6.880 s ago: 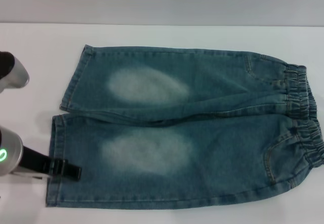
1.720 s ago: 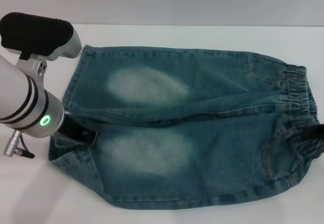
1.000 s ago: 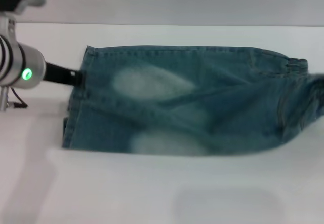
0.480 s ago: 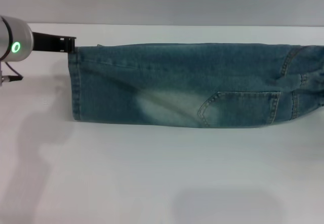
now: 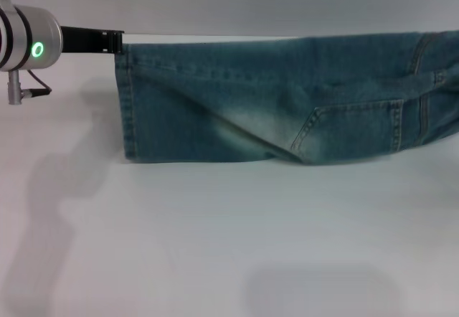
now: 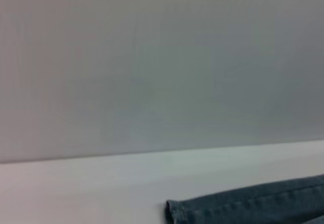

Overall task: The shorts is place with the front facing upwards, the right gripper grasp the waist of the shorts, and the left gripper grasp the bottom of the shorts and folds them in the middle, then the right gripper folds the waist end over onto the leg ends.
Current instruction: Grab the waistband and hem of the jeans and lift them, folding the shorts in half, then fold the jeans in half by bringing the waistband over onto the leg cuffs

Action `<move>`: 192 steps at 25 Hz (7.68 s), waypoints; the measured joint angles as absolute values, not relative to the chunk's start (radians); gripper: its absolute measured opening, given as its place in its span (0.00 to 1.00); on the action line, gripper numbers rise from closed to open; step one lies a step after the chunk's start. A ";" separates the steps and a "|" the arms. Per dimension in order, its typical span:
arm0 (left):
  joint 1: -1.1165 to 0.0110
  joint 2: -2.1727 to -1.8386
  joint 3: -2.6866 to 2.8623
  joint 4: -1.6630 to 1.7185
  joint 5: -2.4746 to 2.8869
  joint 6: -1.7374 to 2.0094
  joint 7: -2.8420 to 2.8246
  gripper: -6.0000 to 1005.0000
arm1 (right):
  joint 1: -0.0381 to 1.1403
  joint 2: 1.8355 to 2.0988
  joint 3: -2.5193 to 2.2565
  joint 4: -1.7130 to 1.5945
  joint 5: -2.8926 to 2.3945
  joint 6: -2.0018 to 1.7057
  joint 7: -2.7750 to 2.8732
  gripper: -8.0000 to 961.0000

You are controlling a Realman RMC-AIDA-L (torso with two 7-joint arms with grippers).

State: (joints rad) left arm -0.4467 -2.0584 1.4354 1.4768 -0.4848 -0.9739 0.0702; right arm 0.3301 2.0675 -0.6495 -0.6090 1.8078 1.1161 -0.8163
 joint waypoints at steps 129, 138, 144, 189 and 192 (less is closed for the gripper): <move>-0.637 -2.057 1.351 0.973 -0.801 -0.727 0.471 0.61 | 0.424 2.015 -0.596 -0.312 1.833 0.788 -1.150 0.65; -0.635 -2.059 1.351 0.974 -0.801 -0.727 0.471 0.61 | 0.423 2.013 -0.600 -0.311 1.827 0.789 -1.134 0.64; -0.636 -2.059 1.351 0.974 -0.810 -0.727 0.471 0.61 | 0.406 2.022 -0.600 -0.319 1.828 0.807 -1.122 0.65; -0.616 -2.061 1.360 0.971 -0.918 -0.733 0.517 0.61 | 0.369 2.034 -0.583 -0.360 1.834 0.817 -1.112 0.64; -0.616 -2.062 1.359 0.973 -0.920 -0.731 0.520 0.61 | 0.371 2.037 -0.583 -0.369 1.832 0.814 -1.110 0.64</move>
State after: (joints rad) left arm -0.6163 -2.0619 1.3588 0.9731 -0.9198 -0.7309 0.5201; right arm 0.3713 2.0368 -0.5830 -0.3687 1.8324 0.8141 -1.1103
